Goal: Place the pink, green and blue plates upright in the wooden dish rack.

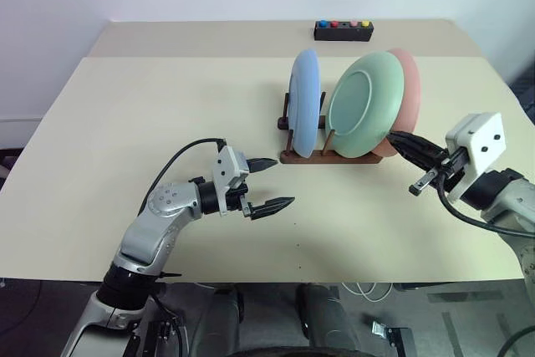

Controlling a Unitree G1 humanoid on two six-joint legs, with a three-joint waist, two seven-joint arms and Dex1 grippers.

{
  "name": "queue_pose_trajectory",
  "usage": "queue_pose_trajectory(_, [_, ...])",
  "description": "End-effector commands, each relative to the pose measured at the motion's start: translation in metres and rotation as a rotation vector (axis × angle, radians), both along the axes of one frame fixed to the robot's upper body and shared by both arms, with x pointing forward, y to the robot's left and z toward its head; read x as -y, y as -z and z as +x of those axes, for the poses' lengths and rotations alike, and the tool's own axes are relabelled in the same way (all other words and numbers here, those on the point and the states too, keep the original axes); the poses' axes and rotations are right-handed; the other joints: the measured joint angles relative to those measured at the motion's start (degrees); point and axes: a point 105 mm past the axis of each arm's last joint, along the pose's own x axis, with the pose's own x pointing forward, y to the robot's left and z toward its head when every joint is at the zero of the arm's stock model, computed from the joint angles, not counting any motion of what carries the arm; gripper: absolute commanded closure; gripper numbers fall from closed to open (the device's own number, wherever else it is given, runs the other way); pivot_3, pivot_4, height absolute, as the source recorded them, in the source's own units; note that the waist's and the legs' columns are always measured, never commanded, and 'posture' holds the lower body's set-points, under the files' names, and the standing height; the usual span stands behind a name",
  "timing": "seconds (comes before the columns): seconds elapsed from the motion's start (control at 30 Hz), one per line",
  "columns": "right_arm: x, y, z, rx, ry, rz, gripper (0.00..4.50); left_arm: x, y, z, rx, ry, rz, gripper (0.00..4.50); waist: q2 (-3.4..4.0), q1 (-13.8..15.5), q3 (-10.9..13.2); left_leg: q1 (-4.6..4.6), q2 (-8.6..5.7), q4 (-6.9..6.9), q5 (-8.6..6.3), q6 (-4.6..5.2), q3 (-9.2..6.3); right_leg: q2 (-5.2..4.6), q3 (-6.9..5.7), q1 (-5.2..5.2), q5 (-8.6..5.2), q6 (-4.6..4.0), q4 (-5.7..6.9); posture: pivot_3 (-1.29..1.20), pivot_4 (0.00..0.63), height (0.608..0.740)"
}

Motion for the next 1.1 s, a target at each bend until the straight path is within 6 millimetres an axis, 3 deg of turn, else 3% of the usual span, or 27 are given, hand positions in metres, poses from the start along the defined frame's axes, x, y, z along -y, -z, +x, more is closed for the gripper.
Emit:
queue_pose_trajectory(0.03, [0.005, -0.005, 0.001, 0.038, 0.014, -0.042, 4.45, 0.002, -0.008, -0.001, 0.034, 0.011, -0.012, 0.00, 0.00, 0.01, 0.00, 0.00, 0.00, 0.00, 0.00, 0.00, 0.00, 0.00, 0.00, 0.00, 0.00, 0.00, 0.00, 0.00, 0.150, 0.730])
queue_pose_trajectory(0.43, [0.004, -0.001, 0.016, 0.057, 0.019, -0.059, 4.45, -0.002, -0.009, -0.002, 0.035, -0.023, -0.011, 0.00, 0.00, -0.02, 0.00, 0.01, 0.00, -0.01, 0.00, 0.00, 0.00, 0.00, 0.00, 0.00, 0.00, 0.00, 0.00, 0.00, 0.150, 0.730])
queue_pose_trajectory(0.83, [-0.041, -0.013, 0.012, 0.097, -0.152, -0.015, 4.45, -0.003, -0.009, -0.004, 0.034, -0.037, -0.011, 0.00, 0.00, -0.05, 0.00, 0.01, 0.00, 0.00, 0.00, 0.00, -0.01, 0.00, 0.00, 0.00, 0.01, 0.01, 0.01, 0.00, 0.150, 0.730])
queue_pose_trajectory(1.1, [-0.038, -0.016, 0.016, 0.112, -0.141, -0.017, 4.45, -0.002, -0.008, -0.003, 0.034, -0.039, -0.013, 0.00, 0.00, -0.04, 0.00, 0.01, 0.00, -0.01, 0.00, 0.00, -0.01, 0.00, -0.01, 0.00, 0.01, 0.01, 0.01, 0.00, 0.150, 0.730])
